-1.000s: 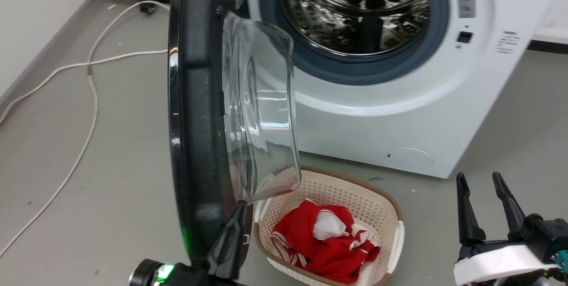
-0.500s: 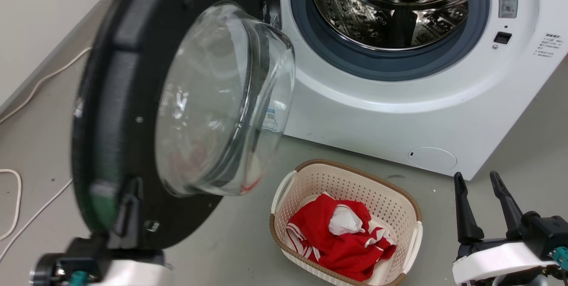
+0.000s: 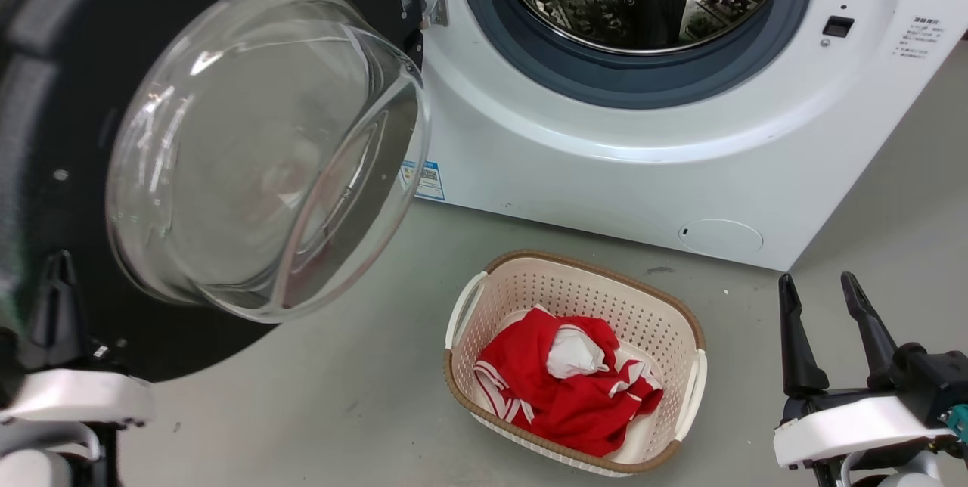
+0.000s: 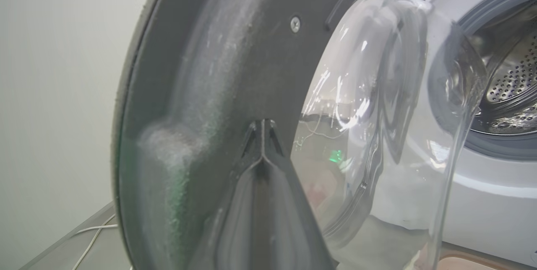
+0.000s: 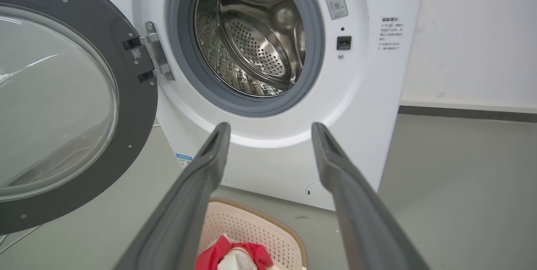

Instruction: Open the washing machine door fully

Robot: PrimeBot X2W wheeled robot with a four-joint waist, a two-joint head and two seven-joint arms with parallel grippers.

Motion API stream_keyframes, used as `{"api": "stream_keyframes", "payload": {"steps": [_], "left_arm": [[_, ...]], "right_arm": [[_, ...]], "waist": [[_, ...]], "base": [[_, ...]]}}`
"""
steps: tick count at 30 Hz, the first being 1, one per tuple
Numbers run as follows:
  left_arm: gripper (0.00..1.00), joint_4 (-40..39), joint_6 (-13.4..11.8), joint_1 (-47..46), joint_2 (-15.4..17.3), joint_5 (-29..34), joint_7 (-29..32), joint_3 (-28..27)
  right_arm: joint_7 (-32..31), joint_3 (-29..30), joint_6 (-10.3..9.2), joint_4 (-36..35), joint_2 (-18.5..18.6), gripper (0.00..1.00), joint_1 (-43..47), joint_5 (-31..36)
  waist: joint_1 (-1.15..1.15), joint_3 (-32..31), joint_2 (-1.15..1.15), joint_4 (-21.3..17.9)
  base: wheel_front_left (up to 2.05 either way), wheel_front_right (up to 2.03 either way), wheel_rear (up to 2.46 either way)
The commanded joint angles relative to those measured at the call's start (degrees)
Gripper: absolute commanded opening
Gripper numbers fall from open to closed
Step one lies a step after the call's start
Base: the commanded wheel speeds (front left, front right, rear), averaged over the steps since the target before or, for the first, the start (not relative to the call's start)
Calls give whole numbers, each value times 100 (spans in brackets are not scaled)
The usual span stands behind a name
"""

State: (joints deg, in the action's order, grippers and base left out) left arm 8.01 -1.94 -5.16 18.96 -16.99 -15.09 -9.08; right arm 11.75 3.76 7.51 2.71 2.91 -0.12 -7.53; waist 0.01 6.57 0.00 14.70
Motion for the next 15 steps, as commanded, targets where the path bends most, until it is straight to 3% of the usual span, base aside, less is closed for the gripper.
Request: {"api": "stream_keyframes", "payload": {"steps": [1,8,15], "left_arm": [[0,147,22,-155,104,-44,-10,-113],[0,786,231,-591,343,-35,-11,-427],[0,596,181,-318,175,243,-11,-624]], "right_arm": [[-3,-1,-4,4,-8,100,-93,43],[-10,18,-3,-16,-8,100,-149,93],[8,-4,-3,43,-8,100,-133,46]], "waist": [[-1,51,0,-45],[-1,110,0,-147],[-1,-12,0,-267]], "base": [[0,0,0],[0,0,0],[0,0,0]]}}
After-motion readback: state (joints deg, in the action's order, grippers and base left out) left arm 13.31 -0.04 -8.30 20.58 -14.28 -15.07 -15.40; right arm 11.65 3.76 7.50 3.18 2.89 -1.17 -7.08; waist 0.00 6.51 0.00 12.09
